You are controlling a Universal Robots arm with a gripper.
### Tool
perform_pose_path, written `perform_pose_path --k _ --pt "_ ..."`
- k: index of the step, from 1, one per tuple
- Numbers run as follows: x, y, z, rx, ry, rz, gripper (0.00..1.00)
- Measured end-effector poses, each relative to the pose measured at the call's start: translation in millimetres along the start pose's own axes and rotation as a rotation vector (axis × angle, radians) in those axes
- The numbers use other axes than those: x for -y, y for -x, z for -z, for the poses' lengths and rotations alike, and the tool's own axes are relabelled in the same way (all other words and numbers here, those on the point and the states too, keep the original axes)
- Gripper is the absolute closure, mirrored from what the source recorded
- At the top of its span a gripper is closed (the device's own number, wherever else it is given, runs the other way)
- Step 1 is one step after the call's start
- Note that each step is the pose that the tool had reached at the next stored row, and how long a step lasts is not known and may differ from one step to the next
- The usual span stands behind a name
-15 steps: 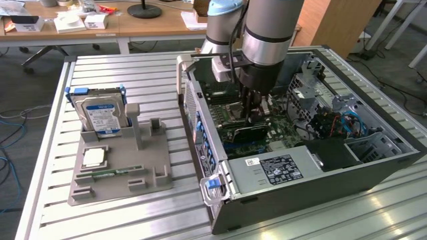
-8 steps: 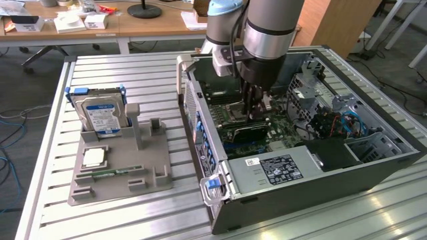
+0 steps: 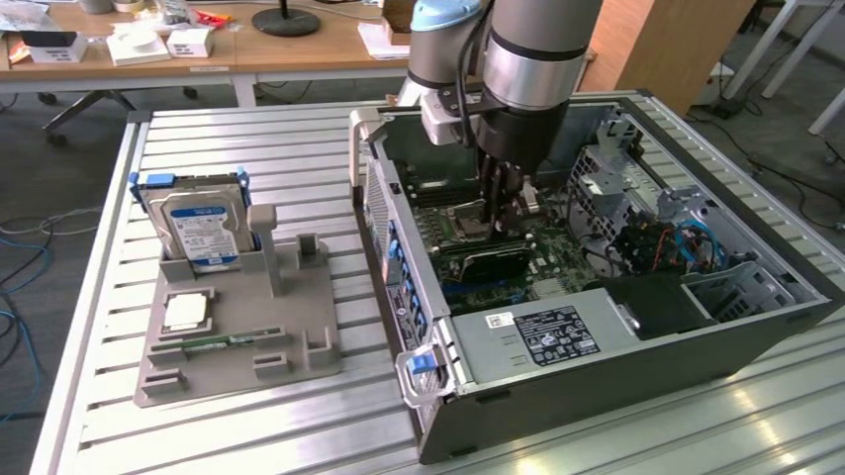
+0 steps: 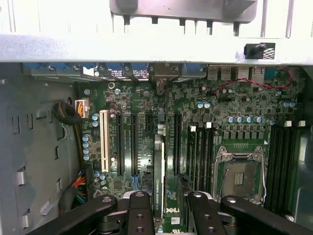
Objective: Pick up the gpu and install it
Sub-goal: 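Insert the gpu into the slot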
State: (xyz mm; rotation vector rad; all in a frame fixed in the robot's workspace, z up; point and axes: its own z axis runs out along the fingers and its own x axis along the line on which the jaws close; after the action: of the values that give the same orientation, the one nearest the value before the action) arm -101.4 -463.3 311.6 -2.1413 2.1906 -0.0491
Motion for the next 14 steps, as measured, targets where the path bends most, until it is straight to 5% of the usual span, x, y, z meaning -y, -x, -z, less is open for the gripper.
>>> perform_pose_path --k 14 --pt "0.9 0.6 10.1 -0.0024 0.0 -0.001 0.66"
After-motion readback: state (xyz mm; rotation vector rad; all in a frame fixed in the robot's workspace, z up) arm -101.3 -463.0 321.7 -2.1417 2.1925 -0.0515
